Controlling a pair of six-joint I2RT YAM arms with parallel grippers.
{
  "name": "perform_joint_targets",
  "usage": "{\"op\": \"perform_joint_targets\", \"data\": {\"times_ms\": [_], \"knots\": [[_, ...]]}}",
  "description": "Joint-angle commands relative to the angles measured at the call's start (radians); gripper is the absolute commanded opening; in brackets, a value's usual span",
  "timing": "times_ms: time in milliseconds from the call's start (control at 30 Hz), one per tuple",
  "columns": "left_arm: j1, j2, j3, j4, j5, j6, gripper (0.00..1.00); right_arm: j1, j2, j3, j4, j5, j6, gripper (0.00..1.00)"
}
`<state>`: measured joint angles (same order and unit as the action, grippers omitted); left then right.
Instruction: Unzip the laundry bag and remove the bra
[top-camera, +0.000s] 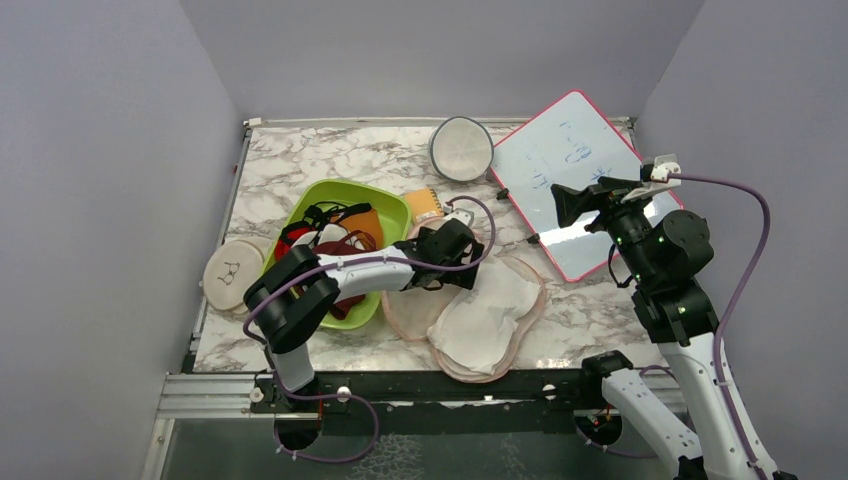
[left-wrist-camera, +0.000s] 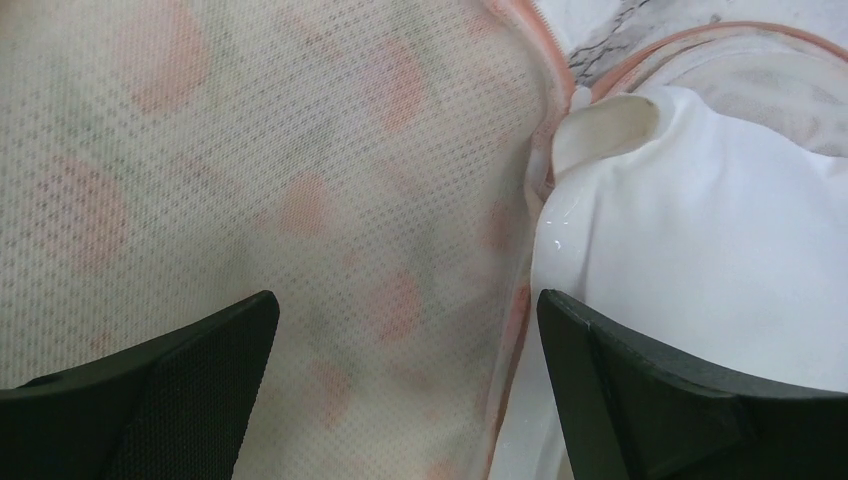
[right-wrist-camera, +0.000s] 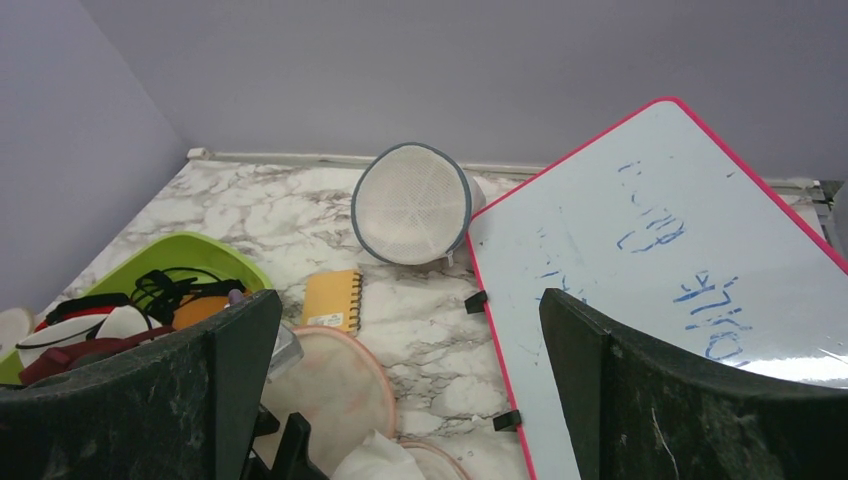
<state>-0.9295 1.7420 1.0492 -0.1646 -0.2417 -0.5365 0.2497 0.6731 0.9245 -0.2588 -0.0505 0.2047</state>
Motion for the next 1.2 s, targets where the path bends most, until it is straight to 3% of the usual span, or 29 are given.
{"op": "perform_joint_targets", "data": {"times_ms": [0, 400, 533, 633, 833, 967, 1067, 1167], "knots": [[0.007, 0.004, 0.010, 0.124, 0.087, 0.018, 0.99, 0.006, -0.009, -0.003, 0.026, -0.022, -0.009, 1.00], [0.011, 0.132, -0.028, 0.389, 0.386, -0.172, 0.95, 0.006, 0.004, -0.009, 0.036, -0.028, -0.003, 1.00], [0.013, 0.153, -0.015, 0.414, 0.406, -0.179, 0.95, 0.006, 0.005, -0.004, 0.033, -0.026, -0.007, 1.00], [0.013, 0.133, 0.018, 0.339, 0.374, -0.120, 0.95, 0.006, 0.005, -0.002, 0.033, -0.025, -0.010, 1.00], [0.015, -0.018, 0.055, 0.130, 0.185, 0.027, 0.99, 0.008, 0.011, 0.002, 0.034, -0.034, -0.008, 1.00], [0.015, -0.209, 0.013, 0.073, 0.050, 0.071, 0.99, 0.008, 0.008, 0.007, 0.033, -0.040, -0.002, 1.00], [0.014, -0.336, -0.082, 0.099, 0.108, 0.070, 0.99, 0.008, 0.003, 0.007, 0.035, -0.043, 0.000, 1.00], [0.014, -0.411, -0.183, 0.157, 0.254, 0.005, 0.97, 0.008, 0.000, 0.007, 0.035, -0.048, 0.002, 1.00]]}}
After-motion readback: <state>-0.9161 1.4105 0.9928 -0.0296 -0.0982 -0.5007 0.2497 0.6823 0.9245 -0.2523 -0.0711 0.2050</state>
